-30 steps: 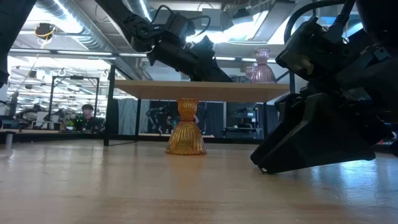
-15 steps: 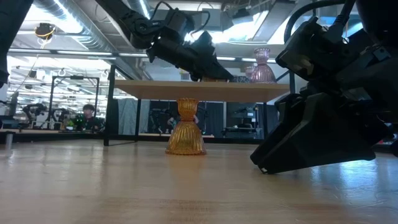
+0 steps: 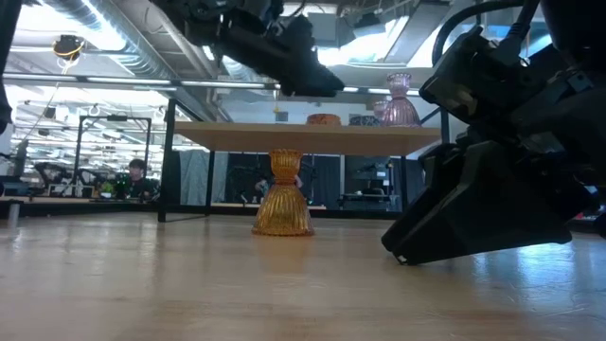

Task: Pick & Place candle stick holders
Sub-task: Adjust the yellow glass candle holder on the table

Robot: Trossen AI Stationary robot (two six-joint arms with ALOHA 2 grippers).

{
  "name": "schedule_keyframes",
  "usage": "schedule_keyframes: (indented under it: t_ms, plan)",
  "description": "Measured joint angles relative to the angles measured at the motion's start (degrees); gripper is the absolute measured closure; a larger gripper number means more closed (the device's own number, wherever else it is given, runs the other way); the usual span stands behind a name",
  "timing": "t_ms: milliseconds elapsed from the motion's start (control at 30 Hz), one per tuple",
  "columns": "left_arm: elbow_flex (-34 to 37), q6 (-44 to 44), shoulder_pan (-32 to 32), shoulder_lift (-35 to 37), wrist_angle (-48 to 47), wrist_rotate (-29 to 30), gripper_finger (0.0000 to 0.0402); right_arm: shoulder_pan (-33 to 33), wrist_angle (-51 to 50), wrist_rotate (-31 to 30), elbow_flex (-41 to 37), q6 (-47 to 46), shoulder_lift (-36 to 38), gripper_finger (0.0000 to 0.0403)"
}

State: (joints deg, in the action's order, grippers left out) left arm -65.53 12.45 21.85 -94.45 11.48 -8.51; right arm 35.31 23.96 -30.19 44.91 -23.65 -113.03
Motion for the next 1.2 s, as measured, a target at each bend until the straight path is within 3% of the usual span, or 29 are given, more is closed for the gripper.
schedule_keyframes:
  t_ms: [167,267,567,733,1200]
  plan:
    - [0.05,2.28,-0.85,2.89,-13.62,1.39,0.0109,0.54,-0.19,0.04,0.00,-1.03,0.00,0.0206]
    - [1.61,1.90,-0.60,4.26,-16.90,4.04,0.0121,0.79,-0.19,-0.04,0.00,-1.22,0.00,0.0206]
    - [4.84,1.64,2.22,7.16,-16.34,3.29,0.0175,0.81,0.05,-0.04,0.00,-1.43,-0.02,0.0206]
    - [5.92,1.25,4.83,7.31,-16.65,-2.47,0.0214,0.79,0.12,-0.05,0.00,-1.47,-0.04,0.0206]
    - [6.02,1.71,5.81,6.96,-15.51,-4.72,0.0370,0.79,0.25,-0.25,0.00,-1.60,-0.04,0.0206]
